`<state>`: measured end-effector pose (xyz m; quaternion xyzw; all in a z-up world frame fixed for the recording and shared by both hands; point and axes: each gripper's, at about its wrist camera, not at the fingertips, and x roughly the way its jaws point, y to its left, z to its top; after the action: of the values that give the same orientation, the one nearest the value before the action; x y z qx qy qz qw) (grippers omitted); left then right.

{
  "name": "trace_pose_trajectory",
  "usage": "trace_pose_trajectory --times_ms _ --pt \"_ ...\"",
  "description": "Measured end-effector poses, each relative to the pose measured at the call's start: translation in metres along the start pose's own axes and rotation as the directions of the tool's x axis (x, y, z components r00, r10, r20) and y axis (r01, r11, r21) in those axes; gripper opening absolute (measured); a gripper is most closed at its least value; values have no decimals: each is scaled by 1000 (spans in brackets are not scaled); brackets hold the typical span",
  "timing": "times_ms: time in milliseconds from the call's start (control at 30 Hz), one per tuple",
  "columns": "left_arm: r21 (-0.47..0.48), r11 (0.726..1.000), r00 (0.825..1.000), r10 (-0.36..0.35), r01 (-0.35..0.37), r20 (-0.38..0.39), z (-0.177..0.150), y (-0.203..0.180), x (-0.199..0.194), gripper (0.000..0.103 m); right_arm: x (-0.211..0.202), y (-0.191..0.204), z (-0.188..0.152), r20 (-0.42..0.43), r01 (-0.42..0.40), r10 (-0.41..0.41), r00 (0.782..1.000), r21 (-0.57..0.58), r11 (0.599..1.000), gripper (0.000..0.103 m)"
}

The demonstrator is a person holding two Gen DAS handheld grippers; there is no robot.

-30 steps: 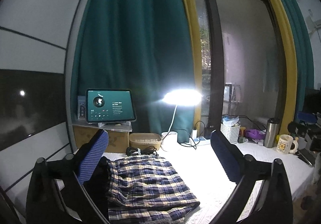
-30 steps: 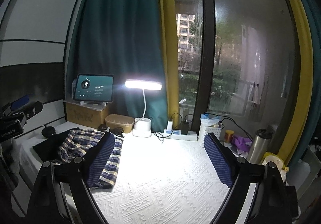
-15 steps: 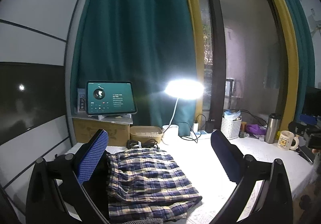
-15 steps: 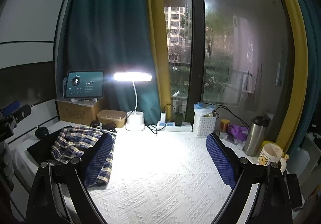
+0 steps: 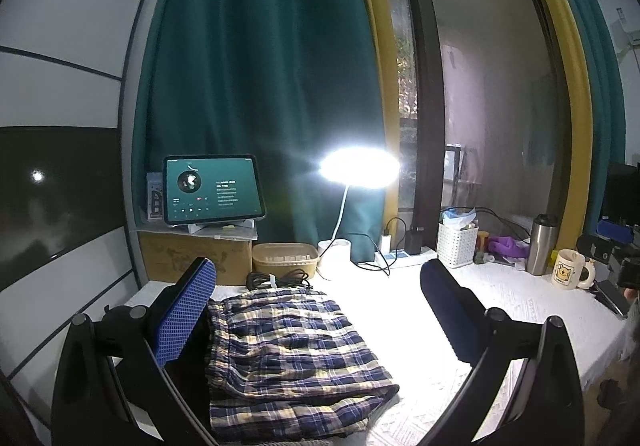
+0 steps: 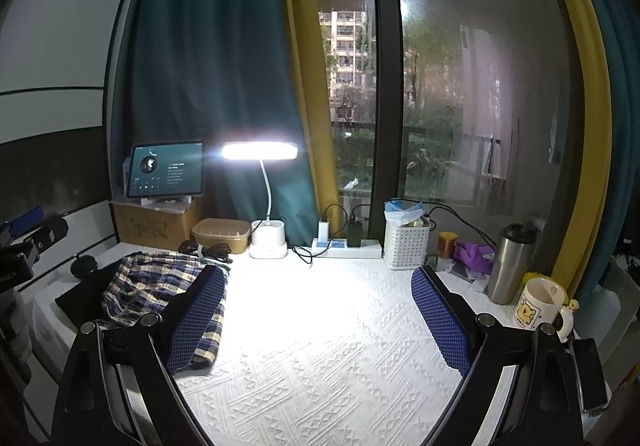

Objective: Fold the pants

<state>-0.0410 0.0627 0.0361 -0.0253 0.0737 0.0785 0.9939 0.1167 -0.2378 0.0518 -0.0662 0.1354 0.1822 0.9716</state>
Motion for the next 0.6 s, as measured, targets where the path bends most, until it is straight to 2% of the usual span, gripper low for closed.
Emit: trace_pose_trajectory --times_ms 600 --pt "2 1000 1000 -14 14 -16 0 -2 3 101 1 -2 -2 -3 4 -4 1000 3 1000 96"
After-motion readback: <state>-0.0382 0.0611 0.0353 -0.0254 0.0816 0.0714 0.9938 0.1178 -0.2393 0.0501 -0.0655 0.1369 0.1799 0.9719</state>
